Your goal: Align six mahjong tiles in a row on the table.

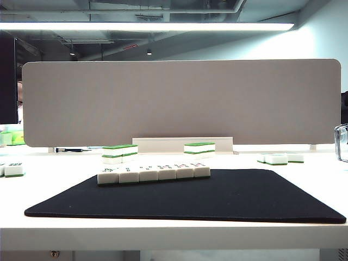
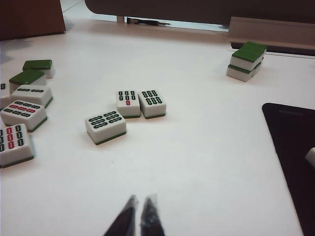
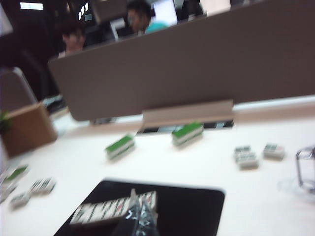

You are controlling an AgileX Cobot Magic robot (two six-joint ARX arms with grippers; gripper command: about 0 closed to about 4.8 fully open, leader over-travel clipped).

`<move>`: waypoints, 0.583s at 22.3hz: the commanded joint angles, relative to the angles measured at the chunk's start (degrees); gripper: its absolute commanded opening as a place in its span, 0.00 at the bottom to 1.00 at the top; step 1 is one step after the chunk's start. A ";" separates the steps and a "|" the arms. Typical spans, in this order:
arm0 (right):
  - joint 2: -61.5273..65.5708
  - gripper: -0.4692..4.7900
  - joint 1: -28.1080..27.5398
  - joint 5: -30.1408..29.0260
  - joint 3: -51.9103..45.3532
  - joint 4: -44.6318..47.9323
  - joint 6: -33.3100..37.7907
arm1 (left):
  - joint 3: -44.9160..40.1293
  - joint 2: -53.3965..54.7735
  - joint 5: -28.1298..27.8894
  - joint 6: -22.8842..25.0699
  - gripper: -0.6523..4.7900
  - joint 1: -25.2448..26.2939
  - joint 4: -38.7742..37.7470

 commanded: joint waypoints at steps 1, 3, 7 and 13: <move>-0.66 0.09 0.04 5.62 -6.27 8.35 3.32 | 0.02 0.00 0.33 0.24 0.16 -0.02 -0.76; -0.66 0.09 0.04 7.96 -11.65 12.20 3.45 | 0.02 0.00 0.33 0.24 0.16 -0.02 -0.76; -0.66 0.09 0.11 11.10 -18.38 18.38 4.81 | 0.02 0.00 0.33 0.24 0.16 -0.02 -0.76; -0.68 0.09 0.48 15.89 -25.33 22.29 4.66 | 0.02 0.00 0.33 0.24 0.16 -0.02 -0.76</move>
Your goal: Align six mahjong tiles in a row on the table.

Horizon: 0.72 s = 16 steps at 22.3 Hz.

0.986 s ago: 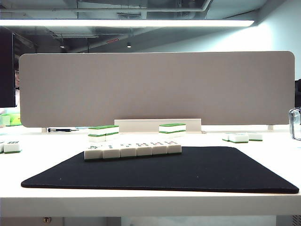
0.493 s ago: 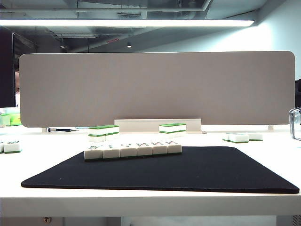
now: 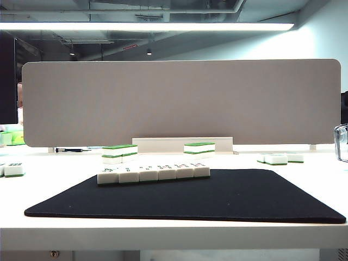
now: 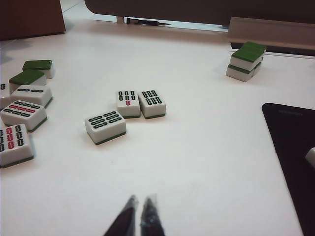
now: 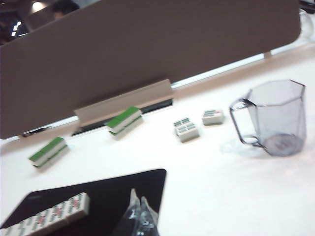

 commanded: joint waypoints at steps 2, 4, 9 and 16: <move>-0.48 0.09 0.11 4.22 -2.71 2.58 -0.09 | 0.02 0.02 0.33 0.24 0.16 -0.02 -0.76; -0.48 0.09 0.11 5.77 -4.04 2.69 -0.13 | 0.02 0.02 0.33 0.24 0.16 -0.02 -0.76; -0.50 0.09 0.13 9.70 -7.91 3.50 -0.13 | 0.02 0.02 0.33 0.24 0.16 -0.02 -0.76; -0.50 0.09 3.06 15.89 -12.00 4.33 -0.46 | 0.02 0.02 0.33 0.24 0.16 -0.02 -0.76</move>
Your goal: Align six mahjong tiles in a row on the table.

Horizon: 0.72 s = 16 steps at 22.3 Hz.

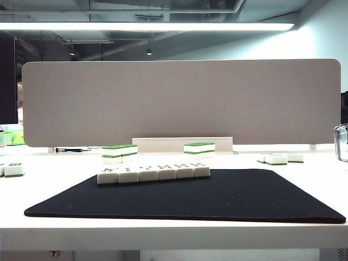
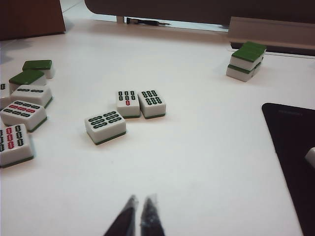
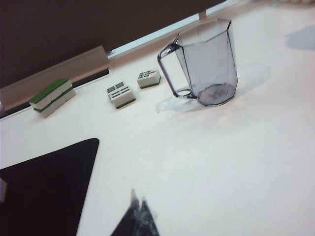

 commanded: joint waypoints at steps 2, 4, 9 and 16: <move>-0.48 0.09 1.01 3.72 -0.04 -0.07 -0.59 | 0.02 0.02 0.33 0.22 0.16 -0.02 -0.76; -0.48 0.09 1.20 4.26 -0.04 -1.16 -0.61 | 0.02 0.02 0.33 0.22 0.16 -0.02 -0.76; -0.48 0.09 1.18 4.07 -0.04 -2.21 -1.70 | 0.02 0.02 0.33 0.22 0.16 -0.02 -0.76; -0.48 0.09 1.18 2.99 -0.04 -2.29 -6.67 | 0.02 0.02 0.33 0.22 0.16 -0.02 -0.76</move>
